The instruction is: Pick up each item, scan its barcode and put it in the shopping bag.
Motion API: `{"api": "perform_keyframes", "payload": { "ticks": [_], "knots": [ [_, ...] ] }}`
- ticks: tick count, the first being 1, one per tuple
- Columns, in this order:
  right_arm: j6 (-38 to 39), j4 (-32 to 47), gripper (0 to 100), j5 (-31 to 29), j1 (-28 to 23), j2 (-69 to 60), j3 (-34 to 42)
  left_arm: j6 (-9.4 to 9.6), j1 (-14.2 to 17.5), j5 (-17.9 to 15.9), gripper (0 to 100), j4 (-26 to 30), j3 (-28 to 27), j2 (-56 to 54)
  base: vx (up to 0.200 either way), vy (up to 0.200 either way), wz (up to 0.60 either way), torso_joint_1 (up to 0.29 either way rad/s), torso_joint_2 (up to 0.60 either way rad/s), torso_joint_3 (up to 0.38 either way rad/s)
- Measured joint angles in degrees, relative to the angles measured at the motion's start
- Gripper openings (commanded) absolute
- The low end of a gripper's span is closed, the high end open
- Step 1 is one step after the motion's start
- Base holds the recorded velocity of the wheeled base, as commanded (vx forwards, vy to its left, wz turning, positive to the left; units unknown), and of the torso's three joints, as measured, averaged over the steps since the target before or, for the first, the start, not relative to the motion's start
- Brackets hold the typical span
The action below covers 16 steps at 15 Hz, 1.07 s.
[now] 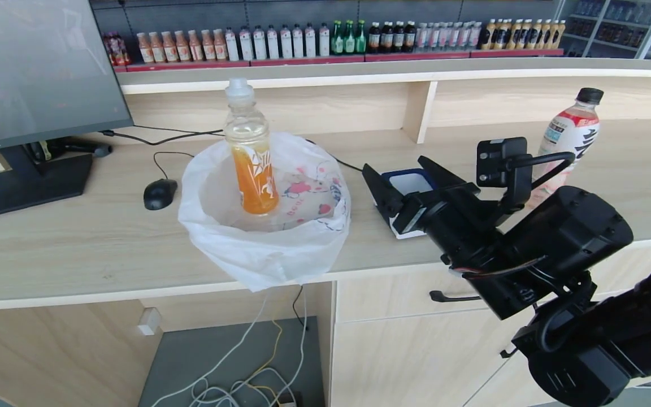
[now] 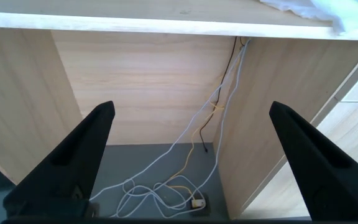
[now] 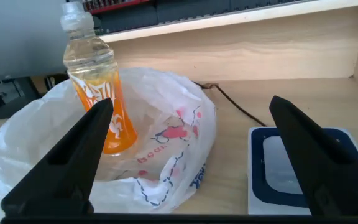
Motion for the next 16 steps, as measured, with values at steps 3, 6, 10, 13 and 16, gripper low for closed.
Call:
{"api": "perform_keyframes", "payload": {
  "ticks": [3,6,10,13,16],
  "knots": [
    [0.0,0.02,100,0.0,0.0,-0.07,0.11,-0.01,0.0,0.0,100,0.0,0.0,0.0,0.0,-0.2,0.0,0.002,0.0,-0.001],
    [-0.02,0.02,100,0.0,0.02,-0.22,0.18,-0.04,0.0,0.0,100,0.0,0.0,0.0,0.0,-0.2,0.0,0.004,0.0,0.004],
    [0.0,0.05,100,0.0,0.04,-0.35,0.11,-0.04,0.0,0.0,100,0.0,-0.02,0.0,0.0,-0.2,0.0,0.001,0.0,0.001],
    [0.0,0.05,100,0.02,0.11,-0.6,0.13,-0.04,0.0,0.0,100,0.0,0.0,0.0,0.0,-0.2,0.0,0.001,0.0,0.005],
    [-0.02,0.02,100,0.0,0.06,-1.16,0.84,-0.04,0.0,0.0,100,-0.02,0.0,0.0,0.0,-0.2,0.0,0.001,0.0,0.002]
  ]
}}
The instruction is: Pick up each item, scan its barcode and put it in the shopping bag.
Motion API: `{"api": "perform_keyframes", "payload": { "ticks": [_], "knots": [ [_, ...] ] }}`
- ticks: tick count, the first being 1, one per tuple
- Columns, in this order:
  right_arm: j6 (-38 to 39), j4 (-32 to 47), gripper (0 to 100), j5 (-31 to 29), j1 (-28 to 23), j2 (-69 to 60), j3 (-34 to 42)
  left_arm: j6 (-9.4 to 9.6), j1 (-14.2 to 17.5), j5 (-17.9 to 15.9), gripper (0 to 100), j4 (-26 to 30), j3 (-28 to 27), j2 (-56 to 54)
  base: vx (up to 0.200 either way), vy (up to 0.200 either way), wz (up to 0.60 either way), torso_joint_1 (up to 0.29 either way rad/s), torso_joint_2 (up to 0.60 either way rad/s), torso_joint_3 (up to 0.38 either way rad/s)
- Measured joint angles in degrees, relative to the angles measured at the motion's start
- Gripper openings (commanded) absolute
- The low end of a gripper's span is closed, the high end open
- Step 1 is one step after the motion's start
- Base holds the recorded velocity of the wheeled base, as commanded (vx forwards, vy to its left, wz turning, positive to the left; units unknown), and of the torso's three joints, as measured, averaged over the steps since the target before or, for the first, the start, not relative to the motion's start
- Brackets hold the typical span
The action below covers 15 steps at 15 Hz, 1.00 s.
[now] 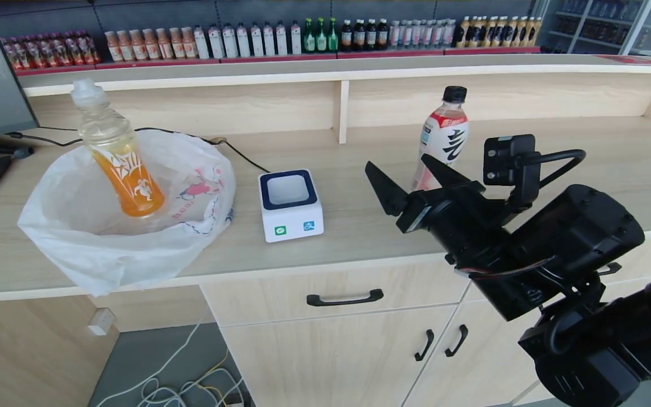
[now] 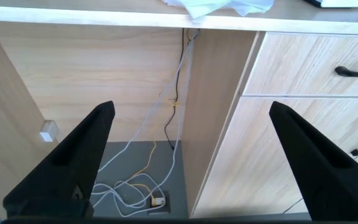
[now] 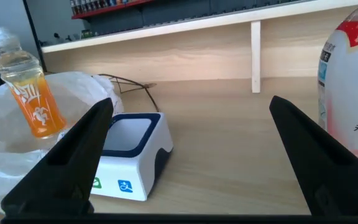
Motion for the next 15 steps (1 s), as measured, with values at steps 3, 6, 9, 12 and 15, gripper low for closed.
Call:
{"api": "perform_keyframes", "payload": {
  "ticks": [3,6,9,12,15],
  "knots": [
    [0.0,0.0,100,0.0,-0.04,-0.6,1.24,0.0,0.0,0.02,100,-0.05,0.0,0.0,0.0,0.0,0.0,0.0,0.0,0.0],
    [-0.04,-0.11,100,-0.02,-0.09,-0.79,1.5,0.04,0.0,0.0,100,-0.07,0.0,0.0,0.0,0.0,0.0,0.0,0.0,0.0],
    [-0.41,0.09,100,-0.77,-0.04,-0.8,1.55,0.0,-0.05,0.02,100,-0.05,0.0,0.0,0.0,0.0,0.0,0.0,0.0,0.0],
    [-0.99,0.06,100,-2.24,1.1,-0.55,3.06,0.06,0.0,0.0,100,0.0,0.0,0.0,0.0,0.0,0.0,0.0,0.0,0.0],
    [-3.71,0.02,100,-2.22,0.77,-0.44,3.84,0.09,0.0,0.02,100,0.0,0.0,0.0,0.0,0.0,0.0,0.0,0.0,0.0]
  ]
}}
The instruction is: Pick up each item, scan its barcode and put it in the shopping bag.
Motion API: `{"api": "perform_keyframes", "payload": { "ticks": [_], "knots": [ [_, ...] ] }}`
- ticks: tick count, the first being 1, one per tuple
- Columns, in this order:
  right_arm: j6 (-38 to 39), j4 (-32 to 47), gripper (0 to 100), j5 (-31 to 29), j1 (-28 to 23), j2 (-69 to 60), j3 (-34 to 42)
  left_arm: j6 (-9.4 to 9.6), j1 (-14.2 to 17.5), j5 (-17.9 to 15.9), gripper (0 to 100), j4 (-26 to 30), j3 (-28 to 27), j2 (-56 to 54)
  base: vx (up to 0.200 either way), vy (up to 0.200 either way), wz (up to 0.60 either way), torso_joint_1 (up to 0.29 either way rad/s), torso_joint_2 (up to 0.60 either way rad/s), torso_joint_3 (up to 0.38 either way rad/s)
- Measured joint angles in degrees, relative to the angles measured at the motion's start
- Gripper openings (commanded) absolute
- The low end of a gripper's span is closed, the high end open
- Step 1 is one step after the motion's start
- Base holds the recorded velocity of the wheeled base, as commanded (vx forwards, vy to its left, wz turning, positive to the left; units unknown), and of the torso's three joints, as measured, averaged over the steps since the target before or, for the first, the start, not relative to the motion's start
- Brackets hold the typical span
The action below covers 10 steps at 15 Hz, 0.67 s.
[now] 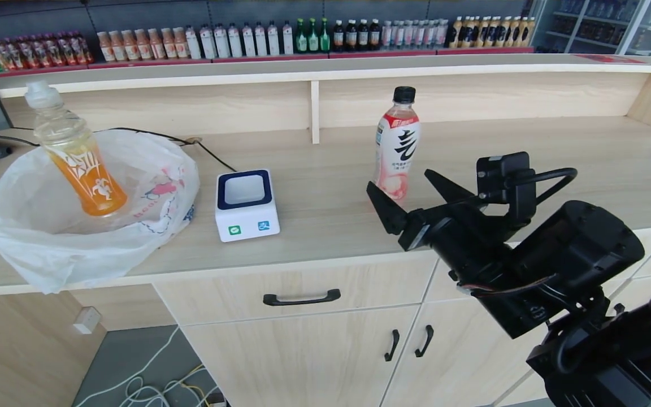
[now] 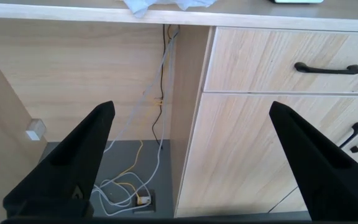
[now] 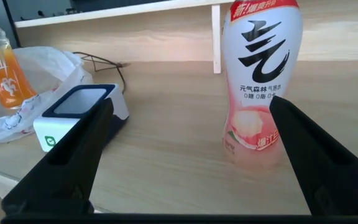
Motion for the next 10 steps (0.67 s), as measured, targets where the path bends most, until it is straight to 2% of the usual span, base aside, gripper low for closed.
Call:
{"api": "perform_keyframes", "payload": {
  "ticks": [2,7,10],
  "knots": [
    [-0.63,1.12,100,0.46,-0.99,-0.16,-0.74,0.0,0.0,0.0,100,0.02,0.0,0.0,0.0,0.0,0.0,0.0,0.0,0.0],
    [-0.12,14.7,100,0.52,-3.8,-0.33,-7.25,0.0,0.0,-0.02,100,-0.02,0.0,0.0,0.0,0.0,0.0,0.0,0.0,0.0],
    [0.51,17.74,100,0.4,-4.63,0.22,-10.92,0.0,0.0,-0.02,100,-0.02,0.0,0.0,0.0,0.0,0.0,0.0,0.0,0.0]
  ]
}}
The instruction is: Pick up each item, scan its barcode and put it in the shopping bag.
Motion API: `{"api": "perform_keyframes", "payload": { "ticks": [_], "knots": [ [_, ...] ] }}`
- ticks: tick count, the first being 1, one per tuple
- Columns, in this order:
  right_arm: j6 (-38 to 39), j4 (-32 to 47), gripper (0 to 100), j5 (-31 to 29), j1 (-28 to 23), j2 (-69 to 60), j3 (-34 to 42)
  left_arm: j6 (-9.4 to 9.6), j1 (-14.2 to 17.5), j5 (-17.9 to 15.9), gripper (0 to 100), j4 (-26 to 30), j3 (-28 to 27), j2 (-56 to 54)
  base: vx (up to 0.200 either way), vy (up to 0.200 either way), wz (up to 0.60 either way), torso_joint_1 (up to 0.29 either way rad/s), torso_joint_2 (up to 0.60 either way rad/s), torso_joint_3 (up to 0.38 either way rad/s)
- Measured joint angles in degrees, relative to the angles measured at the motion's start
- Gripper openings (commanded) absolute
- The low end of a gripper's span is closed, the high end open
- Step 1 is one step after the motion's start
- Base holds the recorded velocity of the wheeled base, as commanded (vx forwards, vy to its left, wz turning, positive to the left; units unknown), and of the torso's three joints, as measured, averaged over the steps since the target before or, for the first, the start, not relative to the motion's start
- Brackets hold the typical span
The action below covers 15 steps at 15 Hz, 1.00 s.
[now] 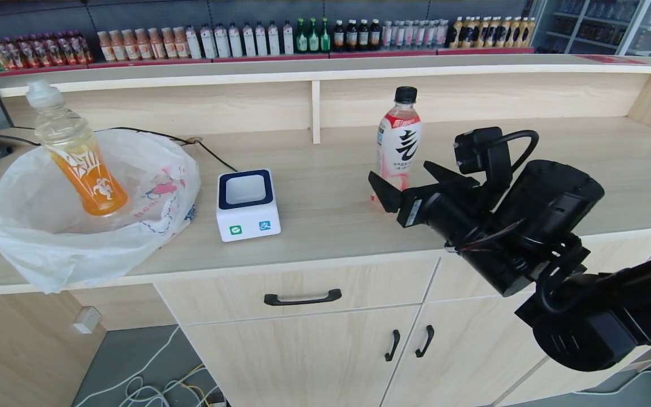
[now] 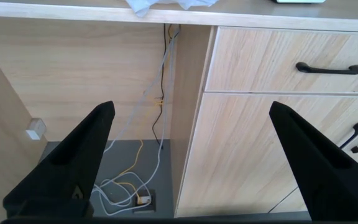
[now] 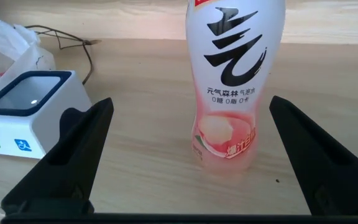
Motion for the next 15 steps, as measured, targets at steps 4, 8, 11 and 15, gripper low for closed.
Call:
{"api": "perform_keyframes", "payload": {
  "ticks": [4,8,11,15],
  "knots": [
    [1.04,0.22,100,-0.1,-1.38,2.95,-3.74,0.0,0.0,0.02,100,0.0,0.0,0.0,0.0,0.0,0.0,0.0,0.0,0.0],
    [1.48,0.28,100,-0.82,-2.34,6.03,-6.8,0.02,0.0,0.0,100,0.0,0.0,0.0,0.0,0.0,0.0,0.0,0.0,0.0],
    [1.43,0.26,100,-2.82,-2.43,7.41,-7.68,0.0,0.0,0.0,100,0.02,0.0,0.0,0.0,0.0,0.0,0.0,0.0,0.0],
    [0.99,0.33,100,-3.61,-2.93,9.9,-11.54,0.0,0.0,0.0,100,0.0,0.0,0.0,0.0,0.0,0.0,0.0,0.0,0.0]
  ]
}}
